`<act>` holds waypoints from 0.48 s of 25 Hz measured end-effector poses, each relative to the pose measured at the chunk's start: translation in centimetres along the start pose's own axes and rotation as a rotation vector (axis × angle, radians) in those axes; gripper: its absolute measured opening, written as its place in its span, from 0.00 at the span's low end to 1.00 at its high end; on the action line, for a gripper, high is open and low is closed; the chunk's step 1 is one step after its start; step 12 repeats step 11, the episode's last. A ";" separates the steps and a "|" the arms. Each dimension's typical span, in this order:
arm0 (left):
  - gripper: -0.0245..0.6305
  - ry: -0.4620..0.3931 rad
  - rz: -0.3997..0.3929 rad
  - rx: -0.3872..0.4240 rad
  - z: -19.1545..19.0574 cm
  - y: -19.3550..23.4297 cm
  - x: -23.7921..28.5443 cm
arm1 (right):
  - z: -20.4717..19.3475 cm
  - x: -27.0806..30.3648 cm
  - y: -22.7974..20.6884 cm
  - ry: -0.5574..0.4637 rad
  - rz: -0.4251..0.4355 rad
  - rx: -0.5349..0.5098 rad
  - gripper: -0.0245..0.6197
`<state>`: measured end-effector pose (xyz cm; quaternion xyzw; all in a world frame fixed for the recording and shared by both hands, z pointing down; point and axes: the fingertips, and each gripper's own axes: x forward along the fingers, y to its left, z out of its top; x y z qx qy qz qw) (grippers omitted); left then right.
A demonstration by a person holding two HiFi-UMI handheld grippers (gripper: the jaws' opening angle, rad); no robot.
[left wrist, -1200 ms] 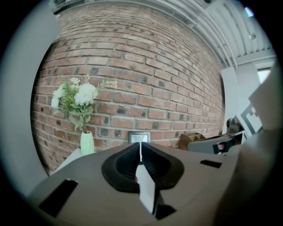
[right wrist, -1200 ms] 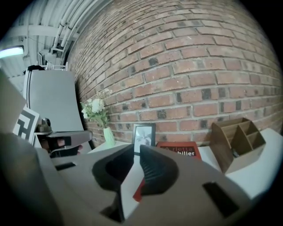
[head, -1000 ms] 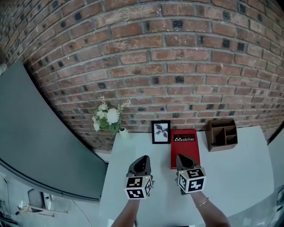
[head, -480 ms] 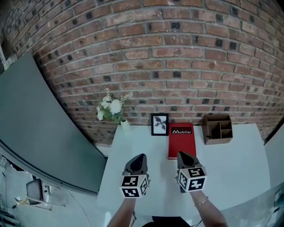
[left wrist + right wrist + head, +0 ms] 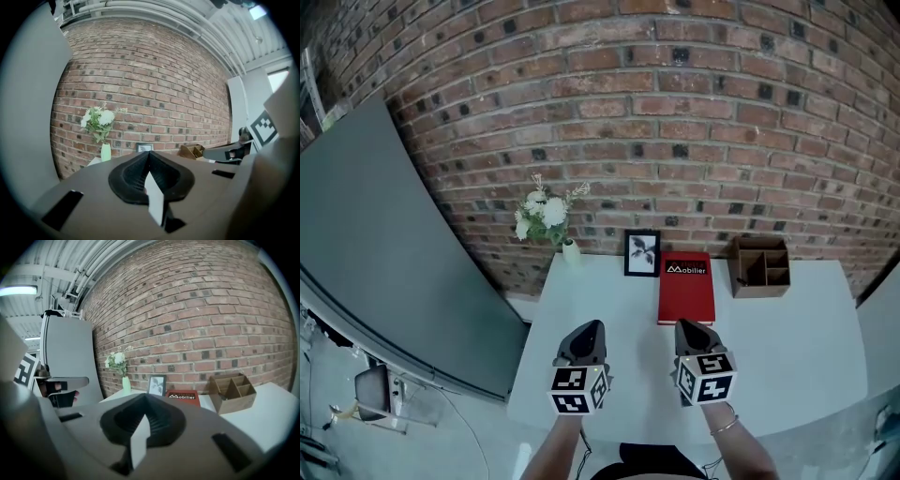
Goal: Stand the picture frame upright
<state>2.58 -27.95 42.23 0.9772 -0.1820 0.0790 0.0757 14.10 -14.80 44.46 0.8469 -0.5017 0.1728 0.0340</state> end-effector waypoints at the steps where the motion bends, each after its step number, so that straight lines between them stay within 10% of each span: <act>1: 0.03 -0.001 0.002 -0.001 -0.1 0.1 -0.3 | -0.1 -0.1 0.2 0.000 0.000 -0.003 0.04; 12: 0.03 -0.013 -0.002 0.007 -0.1 -0.3 -1.4 | -0.2 -0.8 0.3 -0.008 -0.010 -0.017 0.04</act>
